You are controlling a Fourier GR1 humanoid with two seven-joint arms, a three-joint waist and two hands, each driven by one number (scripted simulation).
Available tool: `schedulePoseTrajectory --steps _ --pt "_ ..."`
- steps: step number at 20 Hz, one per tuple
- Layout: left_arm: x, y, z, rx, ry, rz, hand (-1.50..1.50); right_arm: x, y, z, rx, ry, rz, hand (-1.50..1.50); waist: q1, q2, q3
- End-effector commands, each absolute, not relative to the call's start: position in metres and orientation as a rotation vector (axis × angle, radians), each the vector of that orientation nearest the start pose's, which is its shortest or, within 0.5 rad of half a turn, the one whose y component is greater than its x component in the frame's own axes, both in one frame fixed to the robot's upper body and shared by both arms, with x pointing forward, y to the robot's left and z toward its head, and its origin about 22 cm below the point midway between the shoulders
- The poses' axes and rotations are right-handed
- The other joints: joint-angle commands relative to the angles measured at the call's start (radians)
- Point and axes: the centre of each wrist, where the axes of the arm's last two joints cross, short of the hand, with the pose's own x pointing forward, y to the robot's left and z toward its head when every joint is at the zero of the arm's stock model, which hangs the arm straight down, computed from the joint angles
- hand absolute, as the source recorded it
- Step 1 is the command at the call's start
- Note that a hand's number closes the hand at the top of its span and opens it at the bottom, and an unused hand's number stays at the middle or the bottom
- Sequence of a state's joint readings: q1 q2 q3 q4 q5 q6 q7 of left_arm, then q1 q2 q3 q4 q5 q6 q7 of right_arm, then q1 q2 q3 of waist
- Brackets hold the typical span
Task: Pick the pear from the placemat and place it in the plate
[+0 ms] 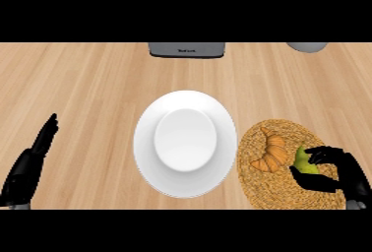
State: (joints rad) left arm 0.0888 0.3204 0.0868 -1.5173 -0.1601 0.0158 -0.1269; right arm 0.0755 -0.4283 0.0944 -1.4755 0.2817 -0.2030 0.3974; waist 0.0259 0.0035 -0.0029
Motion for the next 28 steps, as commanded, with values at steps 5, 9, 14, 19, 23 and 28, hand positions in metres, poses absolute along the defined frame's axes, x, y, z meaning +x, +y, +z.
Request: schedulePoseTrajectory --steps 5,9,14,19,23,28 --pt "0.228 0.324 0.000 0.426 -1.557 -0.344 0.00 0.280 -0.369 0.057 -0.902 -1.115 1.031 1.50 0.047 0.013 0.005" --pt "0.219 0.322 -0.004 0.463 -1.534 -0.320 0.00 0.312 -0.371 0.052 -0.957 -1.266 1.023 1.50 0.014 0.004 0.005" --pt "0.205 0.346 -0.011 0.451 -1.519 -0.311 0.00 0.319 -0.373 0.091 -1.077 -1.530 0.926 1.50 -0.012 -0.004 0.003" --pt "0.204 0.347 -0.013 0.480 -1.512 -0.306 0.00 0.315 -0.338 0.126 -0.924 -1.841 0.924 1.50 -0.028 -0.008 0.003" --pt "0.206 0.344 -0.016 0.478 -1.502 -0.293 0.00 0.300 -0.315 0.145 -0.702 -1.956 0.966 1.50 -0.035 -0.008 0.002" --pt "0.200 0.330 -0.011 0.469 -1.491 -0.296 0.00 0.276 -0.267 0.174 -0.626 -1.987 1.020 1.50 -0.029 -0.009 0.002"
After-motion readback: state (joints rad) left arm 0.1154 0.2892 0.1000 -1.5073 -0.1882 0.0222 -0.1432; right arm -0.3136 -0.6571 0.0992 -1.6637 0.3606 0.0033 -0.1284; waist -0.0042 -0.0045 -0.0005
